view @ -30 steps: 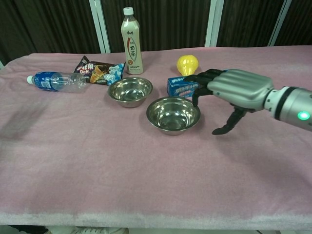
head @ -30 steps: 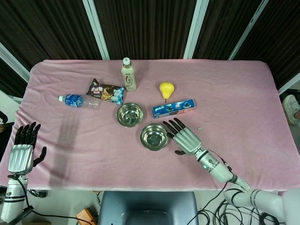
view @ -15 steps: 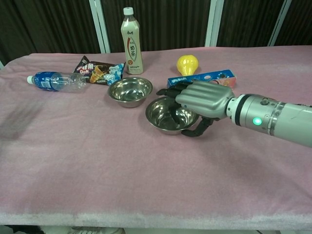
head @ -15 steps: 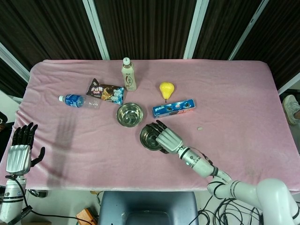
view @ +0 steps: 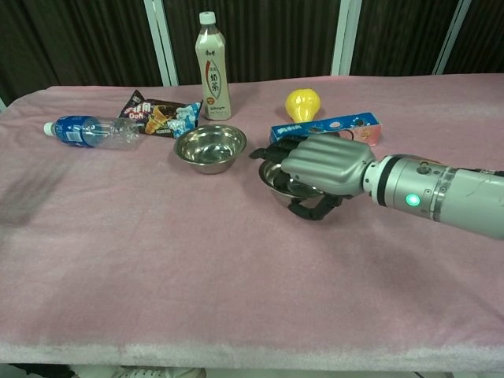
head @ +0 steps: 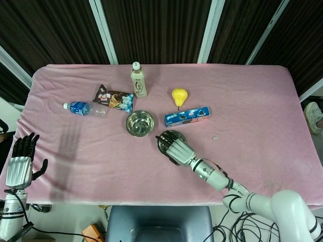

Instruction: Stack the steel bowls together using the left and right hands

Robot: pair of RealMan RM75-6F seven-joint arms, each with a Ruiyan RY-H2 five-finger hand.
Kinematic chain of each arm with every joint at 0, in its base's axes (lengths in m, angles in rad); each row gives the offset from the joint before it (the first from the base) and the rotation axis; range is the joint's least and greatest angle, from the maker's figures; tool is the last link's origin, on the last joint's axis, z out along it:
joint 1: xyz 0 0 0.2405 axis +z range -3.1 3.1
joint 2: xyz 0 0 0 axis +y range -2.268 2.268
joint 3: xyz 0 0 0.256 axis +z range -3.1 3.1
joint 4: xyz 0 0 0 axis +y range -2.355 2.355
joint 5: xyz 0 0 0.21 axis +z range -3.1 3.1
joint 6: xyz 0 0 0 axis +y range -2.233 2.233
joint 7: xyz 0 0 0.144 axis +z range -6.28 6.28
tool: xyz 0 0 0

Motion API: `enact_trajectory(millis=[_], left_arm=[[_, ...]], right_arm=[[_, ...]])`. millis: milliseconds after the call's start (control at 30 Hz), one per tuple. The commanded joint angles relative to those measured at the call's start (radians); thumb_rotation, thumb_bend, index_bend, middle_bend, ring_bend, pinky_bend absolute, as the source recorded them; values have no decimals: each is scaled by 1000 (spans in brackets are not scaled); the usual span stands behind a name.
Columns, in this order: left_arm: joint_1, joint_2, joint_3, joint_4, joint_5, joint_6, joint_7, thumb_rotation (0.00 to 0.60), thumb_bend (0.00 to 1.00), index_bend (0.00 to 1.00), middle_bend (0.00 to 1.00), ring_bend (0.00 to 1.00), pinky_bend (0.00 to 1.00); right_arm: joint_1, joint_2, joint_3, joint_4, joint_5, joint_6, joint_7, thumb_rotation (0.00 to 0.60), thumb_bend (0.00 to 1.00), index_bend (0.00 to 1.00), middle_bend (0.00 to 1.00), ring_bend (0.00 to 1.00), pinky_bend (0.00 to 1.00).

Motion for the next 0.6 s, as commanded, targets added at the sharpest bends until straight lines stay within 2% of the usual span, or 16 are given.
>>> enact_trajectory(millis=[33,333,600], left_arm=[[1,0,-1,1,2,1,-2,600,399,0,10,0,46],[4,1,-4,1,6,-7,-5,600,400,0,6,0,46],[8,2,-6,5,11,-6,-15,600,400,0,4,0,45]], right_arm=[[3,2,-4,0,2,2,-8,600,647,732,8,0,0],[10,26,0,-18,19,21,-44,600,650,742,9,0,0],[33,74,59,-71,48,56,-184,600,650,747,10,0,0]])
